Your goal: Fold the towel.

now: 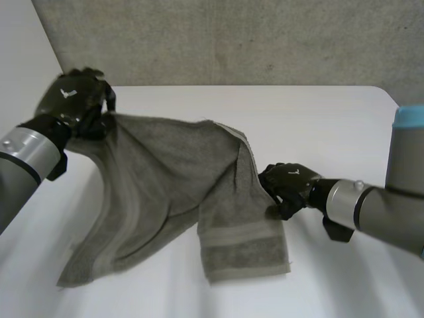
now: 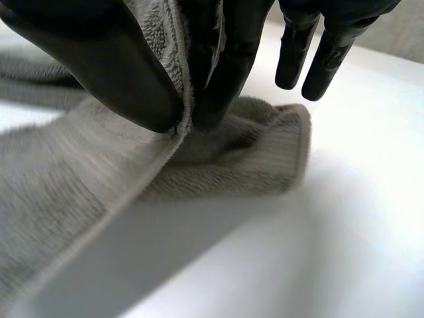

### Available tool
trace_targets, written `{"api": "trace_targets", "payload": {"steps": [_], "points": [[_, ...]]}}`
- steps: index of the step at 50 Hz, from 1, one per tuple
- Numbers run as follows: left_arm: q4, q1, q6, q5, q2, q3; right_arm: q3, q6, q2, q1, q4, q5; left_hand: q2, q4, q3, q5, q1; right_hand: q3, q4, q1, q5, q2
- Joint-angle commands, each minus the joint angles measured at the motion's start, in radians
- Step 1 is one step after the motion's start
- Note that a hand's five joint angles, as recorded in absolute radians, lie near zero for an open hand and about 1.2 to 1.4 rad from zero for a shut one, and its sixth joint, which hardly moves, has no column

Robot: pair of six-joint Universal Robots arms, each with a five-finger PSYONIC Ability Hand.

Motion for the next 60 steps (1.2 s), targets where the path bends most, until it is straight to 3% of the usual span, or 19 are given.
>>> {"api": "trace_targets", "payload": {"steps": [1, 6, 17, 20, 22, 23, 24, 25, 27, 28, 30, 31, 32, 35, 40, 47, 51, 53, 60], "points": [[-0.122, 0.013, 0.092, 0.054, -0.12, 0.079, -0.252, -0.266, 0.088, -0.011, 0.239, 0.13, 0.043, -0.055, -0.049, 0.033, 0.081, -0.041, -0.067, 0.12, 0.073, 0.068], [-0.2, 0.013, 0.166, 0.054, -0.134, 0.116, -0.339, -0.45, 0.094, -0.006, 0.257, 0.284, 0.043, -0.055, -0.049, 0.033, 0.081, -0.041, -0.067, 0.12, 0.073, 0.068], [-0.225, 0.002, 0.199, 0.057, -0.152, 0.229, -0.392, -0.608, 0.094, 0.03, 0.159, 0.324, 0.043, -0.055, -0.049, 0.033, 0.081, -0.041, -0.067, 0.12, 0.073, 0.068], [-0.204, -0.007, 0.204, 0.054, -0.209, 0.303, -0.435, -0.706, 0.115, 0.035, 0.053, 0.327, 0.043, -0.055, -0.049, 0.033, 0.081, -0.041, -0.067, 0.12, 0.073, 0.068], [-0.161, -0.01, 0.204, 0.047, -0.241, 0.36, -0.522, -0.789, 0.135, 0.04, -0.133, 0.344, 0.043, -0.055, -0.049, 0.033, 0.081, -0.041, -0.067, 0.12, 0.073, 0.068], [-0.091, -0.015, 0.196, 0.023, -0.275, 0.425, -0.522, -0.789, 0.135, 0.04, -0.134, 0.344, 0.043, -0.055, -0.049, 0.033, 0.081, -0.041, -0.067, 0.12, 0.073, 0.068], [-0.002, -0.036, 0.192, -0.021, -0.298, 0.482, -0.577, -0.794, 0.132, 0.046, -0.261, 0.356, 0.043, -0.055, -0.049, 0.033, 0.081, -0.041, -0.067, 0.12, 0.073, 0.068], [-0.001, -0.036, 0.192, -0.022, -0.298, 0.483, -0.577, -0.794, 0.132, 0.046, -0.263, 0.357, 0.043, -0.055, -0.049, 0.033, 0.081, -0.041, -0.067, 0.12, 0.073, 0.068], [0.245, -0.091, 0.204, -0.104, -0.304, 0.545, -0.634, -0.757, 0.1, 0.063, -0.536, 0.37, 0.043, -0.055, -0.049, 0.033, 0.081, -0.041, -0.067, 0.12, 0.073, 0.068], [0.246, -0.092, 0.204, -0.104, -0.304, 0.545, -0.634, -0.757, 0.1, 0.063, -0.537, 0.37, 0.043, -0.055, -0.049, 0.033, 0.081, -0.041, -0.067, 0.12, 0.073, 0.068], [0.541, -0.118, 0.19, -0.115, -0.271, 0.544, -0.622, -0.685, 0.011, 0.067, -0.734, 0.37, 0.043, -0.055, -0.049, 0.033, 0.081, -0.041, -0.067, 0.12, 0.073, 0.068], [0.542, -0.118, 0.19, -0.115, -0.271, 0.544, -0.622, -0.685, 0.011, 0.067, -0.735, 0.37, 0.043, -0.055, -0.049, 0.033, 0.081, -0.041, -0.067, 0.12, 0.073, 0.068], [0.644, -0.119, 0.179, -0.114, -0.224, 0.535, -0.608, -0.638, -0.038, 0.061, -0.767, 0.366, 0.043, -0.055, -0.049, 0.033, 0.081, -0.041, -0.067, 0.12, 0.073, 0.068], [0.666, -0.116, 0.152, -0.109, -0.159, 0.519, -0.58, -0.54, -0.093, 0.049, -0.739, 0.351, 0.043, -0.055, -0.049, 0.033, 0.081, -0.041, -0.067, 0.12, 0.073, 0.068], [0.585, -0.073, 0.001, -0.058, -0.125, 0.526, -0.499, -0.444, -0.112, 0.008, -0.622, 0.274, 0.043, -0.055, -0.049, 0.033, 0.081, -0.041, -0.067, 0.12, 0.073, 0.068], [0.498, 0.037, -0.042, 0.116, -0.169, 0.357, -0.256, -0.476, -0.118, -0.045, -0.484, 0.157, 0.043, -0.055, -0.049, 0.033, 0.081, -0.041, -0.067, 0.12, 0.073, 0.068], [0.491, 0.046, -0.009, 0.211, -0.224, 0.204, -0.123, -0.506, -0.113, -0.062, -0.464, 0.13, 0.043, -0.055, -0.049, 0.033, 0.081, -0.041, -0.067, 0.12, 0.073, 0.068], [0.491, 0.05, 0.02, 0.227, -0.241, 0.156, 0.01, -0.541, -0.104, -0.077, -0.465, 0.119, 0.043, -0.055, -0.049, 0.033, 0.081, -0.041, -0.067, 0.12, 0.073, 0.068], [0.435, 0.05, 0.219, 0.245, -0.34, 0.004, 0.186, -0.633, -0.009, -0.085, -0.473, 0.096, 0.043, -0.055, -0.049, 0.033, 0.081, -0.041, -0.067, 0.12, 0.073, 0.068]]}}
